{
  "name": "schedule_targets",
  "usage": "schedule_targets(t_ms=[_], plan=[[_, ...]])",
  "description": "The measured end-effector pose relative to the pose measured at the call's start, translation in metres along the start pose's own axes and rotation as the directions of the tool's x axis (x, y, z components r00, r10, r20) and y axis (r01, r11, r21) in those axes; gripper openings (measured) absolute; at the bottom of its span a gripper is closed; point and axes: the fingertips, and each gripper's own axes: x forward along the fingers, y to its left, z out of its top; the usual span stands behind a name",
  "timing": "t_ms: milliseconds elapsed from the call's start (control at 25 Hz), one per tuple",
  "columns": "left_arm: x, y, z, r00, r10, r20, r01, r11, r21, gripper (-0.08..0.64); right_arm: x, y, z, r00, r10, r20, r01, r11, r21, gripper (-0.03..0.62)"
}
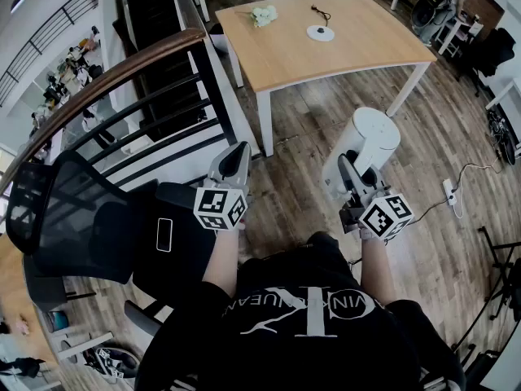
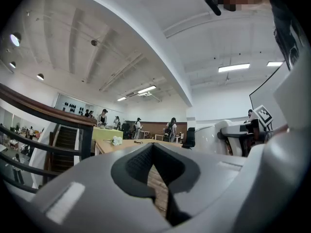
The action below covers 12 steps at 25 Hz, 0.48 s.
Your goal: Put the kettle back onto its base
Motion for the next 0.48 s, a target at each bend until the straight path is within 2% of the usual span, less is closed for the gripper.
schedule_targets(t_ms=[480], plan=[[0.003,-0.007,-0.009,1.000,-0.008,-0.004,0.008,0.999,-0.036,0.003,-0.013,-0.006,0.009,0.999,-0.032,-0.004,0.032,0.999,-0.028,0.124]])
